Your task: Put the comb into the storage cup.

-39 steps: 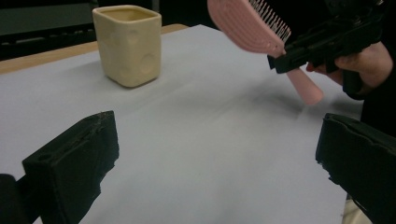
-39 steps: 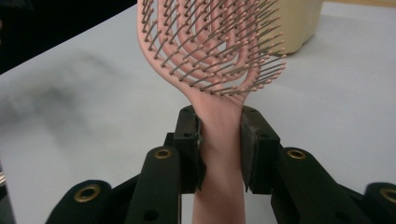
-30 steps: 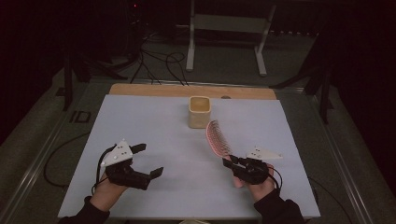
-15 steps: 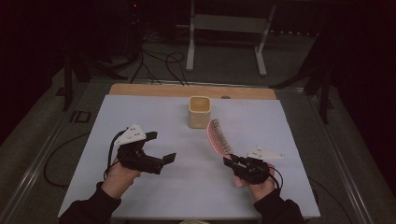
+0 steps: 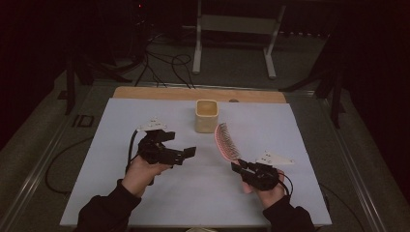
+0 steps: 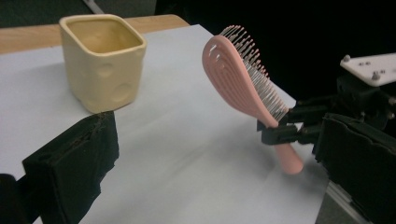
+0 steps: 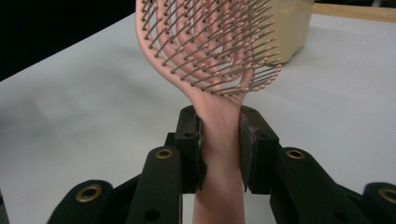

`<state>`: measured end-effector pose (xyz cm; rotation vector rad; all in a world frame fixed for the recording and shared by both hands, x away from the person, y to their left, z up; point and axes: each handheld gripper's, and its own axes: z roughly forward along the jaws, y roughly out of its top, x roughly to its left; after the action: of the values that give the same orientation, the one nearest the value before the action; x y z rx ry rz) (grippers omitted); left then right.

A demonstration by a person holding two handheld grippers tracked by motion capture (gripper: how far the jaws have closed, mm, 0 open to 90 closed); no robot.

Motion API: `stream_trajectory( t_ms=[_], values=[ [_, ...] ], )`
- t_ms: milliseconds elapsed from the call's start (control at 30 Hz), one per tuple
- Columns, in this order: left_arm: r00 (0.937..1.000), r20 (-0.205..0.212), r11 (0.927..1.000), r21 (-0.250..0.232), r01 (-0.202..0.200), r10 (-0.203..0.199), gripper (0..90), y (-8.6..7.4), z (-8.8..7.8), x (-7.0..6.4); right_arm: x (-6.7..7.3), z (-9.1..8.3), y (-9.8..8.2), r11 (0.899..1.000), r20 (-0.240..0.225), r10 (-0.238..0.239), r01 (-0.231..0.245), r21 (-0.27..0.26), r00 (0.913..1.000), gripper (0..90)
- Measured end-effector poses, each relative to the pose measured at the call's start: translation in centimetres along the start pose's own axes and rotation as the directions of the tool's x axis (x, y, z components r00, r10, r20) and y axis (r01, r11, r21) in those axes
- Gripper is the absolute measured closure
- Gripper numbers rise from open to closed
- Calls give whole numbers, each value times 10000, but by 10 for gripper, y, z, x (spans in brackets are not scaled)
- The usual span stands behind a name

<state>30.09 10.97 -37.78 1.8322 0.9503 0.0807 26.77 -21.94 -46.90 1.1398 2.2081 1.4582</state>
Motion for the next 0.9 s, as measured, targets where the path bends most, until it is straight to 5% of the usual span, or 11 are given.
stream_trajectory(
  t_ms=[367,833,900],
  values=[
    [9975,642,9995,-89,290,-283,2,12,24,-19,1,1,0,9999,55,-115,114,90,9999,719],
    [9880,685,9903,61,1385,-1386,2,24,58,-25,1,1,0,9999,90,-121,120,56,9999,719],
    [9881,451,9889,273,1461,-1472,5,24,64,-23,0,1,0,9999,53,-106,105,84,9999,719]
  ],
)
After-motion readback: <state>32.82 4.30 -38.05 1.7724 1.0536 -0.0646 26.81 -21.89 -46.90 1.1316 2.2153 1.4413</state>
